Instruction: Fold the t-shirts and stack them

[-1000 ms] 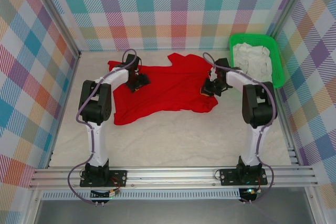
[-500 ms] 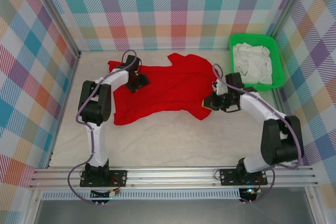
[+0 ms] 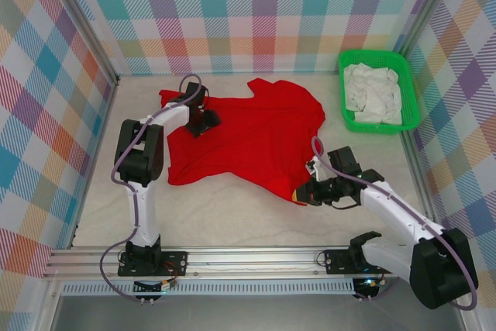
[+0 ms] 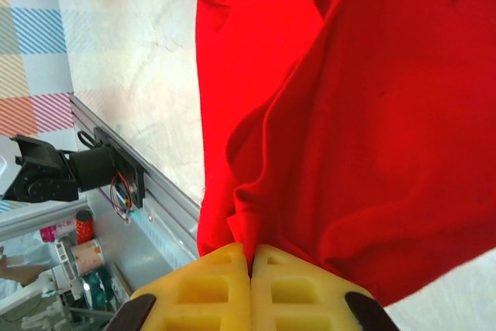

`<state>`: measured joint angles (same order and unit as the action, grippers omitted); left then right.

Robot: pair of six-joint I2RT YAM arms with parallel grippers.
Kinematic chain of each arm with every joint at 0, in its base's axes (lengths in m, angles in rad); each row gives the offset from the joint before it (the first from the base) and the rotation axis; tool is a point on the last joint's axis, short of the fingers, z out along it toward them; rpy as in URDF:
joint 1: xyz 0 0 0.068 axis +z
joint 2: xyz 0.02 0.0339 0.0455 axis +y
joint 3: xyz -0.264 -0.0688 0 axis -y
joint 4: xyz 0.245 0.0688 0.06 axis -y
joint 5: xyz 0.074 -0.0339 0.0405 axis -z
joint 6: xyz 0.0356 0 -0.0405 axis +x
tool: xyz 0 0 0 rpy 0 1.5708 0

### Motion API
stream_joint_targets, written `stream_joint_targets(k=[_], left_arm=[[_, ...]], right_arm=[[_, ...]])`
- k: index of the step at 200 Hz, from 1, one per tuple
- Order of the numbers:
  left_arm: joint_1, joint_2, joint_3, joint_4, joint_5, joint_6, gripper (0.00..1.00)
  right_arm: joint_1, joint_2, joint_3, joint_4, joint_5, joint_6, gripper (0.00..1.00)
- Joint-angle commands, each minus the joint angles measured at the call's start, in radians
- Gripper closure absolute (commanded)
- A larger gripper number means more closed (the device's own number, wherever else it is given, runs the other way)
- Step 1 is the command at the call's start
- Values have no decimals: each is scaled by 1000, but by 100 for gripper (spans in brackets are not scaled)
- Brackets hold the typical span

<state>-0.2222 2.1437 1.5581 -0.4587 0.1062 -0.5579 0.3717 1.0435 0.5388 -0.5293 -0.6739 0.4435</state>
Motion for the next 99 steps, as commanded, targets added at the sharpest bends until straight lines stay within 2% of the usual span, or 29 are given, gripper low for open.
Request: stream_joint_targets(k=[1, 21, 62, 83, 99], left_arm=[[9, 65, -69, -84, -49, -5, 38], [9, 62, -76, -75, -43, -4, 38], [9, 26, -96, -45, -4, 0, 37], [6, -28, -101, -46, 21, 16, 36], [2, -77, -94, -74, 23, 34, 34]], right_arm=[[38, -44, -45, -36, -1, 75, 100], [74, -56, -73, -69, 15, 80, 98], [84, -81, -67, -79, 40, 112, 65], [84, -100, -9, -80, 104, 135, 58], [80, -82, 49, -93, 189, 142, 57]])
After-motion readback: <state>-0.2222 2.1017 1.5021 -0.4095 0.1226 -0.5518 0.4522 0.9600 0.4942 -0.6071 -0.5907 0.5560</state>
